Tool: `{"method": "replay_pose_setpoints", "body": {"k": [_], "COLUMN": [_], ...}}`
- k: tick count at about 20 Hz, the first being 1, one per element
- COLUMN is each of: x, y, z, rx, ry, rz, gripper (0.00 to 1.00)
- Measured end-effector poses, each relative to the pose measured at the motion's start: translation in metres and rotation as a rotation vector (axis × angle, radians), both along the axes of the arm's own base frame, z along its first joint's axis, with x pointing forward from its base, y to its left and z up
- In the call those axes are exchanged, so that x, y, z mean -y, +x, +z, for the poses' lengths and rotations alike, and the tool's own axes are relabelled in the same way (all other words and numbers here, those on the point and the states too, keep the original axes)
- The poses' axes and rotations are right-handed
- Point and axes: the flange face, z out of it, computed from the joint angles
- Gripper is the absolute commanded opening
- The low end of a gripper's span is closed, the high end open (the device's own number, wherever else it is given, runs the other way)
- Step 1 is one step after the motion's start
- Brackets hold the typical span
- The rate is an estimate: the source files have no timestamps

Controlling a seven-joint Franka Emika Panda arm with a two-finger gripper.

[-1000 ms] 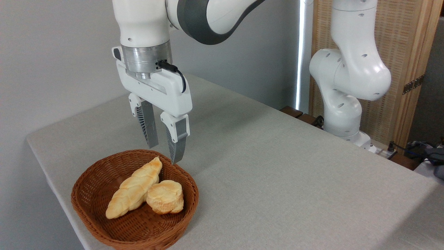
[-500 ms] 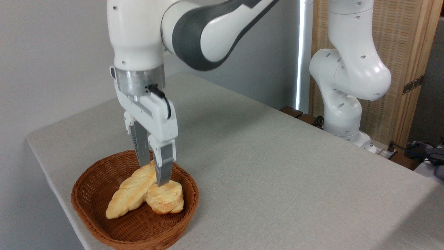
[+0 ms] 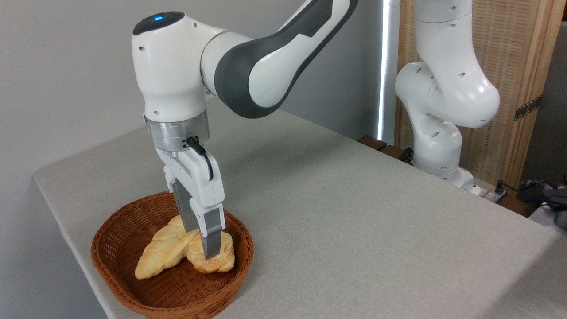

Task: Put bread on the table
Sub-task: 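Lower the open gripper onto the small round bun in the basket, then close the gripper on the round bun and lift it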

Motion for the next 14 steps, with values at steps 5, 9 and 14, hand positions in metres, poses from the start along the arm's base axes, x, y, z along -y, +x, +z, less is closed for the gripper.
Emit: {"method": "replay_pose_setpoints", "body": {"k": [5, 9, 14], "x": [-0.001, -0.001, -0.001], "y": [0.002, 0.003, 0.004], "z": [-0.013, -0.020, -0.021], "rx": [-0.019, -0.030, -0.032], "ry": [0.022, 0.023, 0.024], "rz": [-0.008, -0.009, -0.009], "gripper": [1.00, 1.00, 0.53]}}
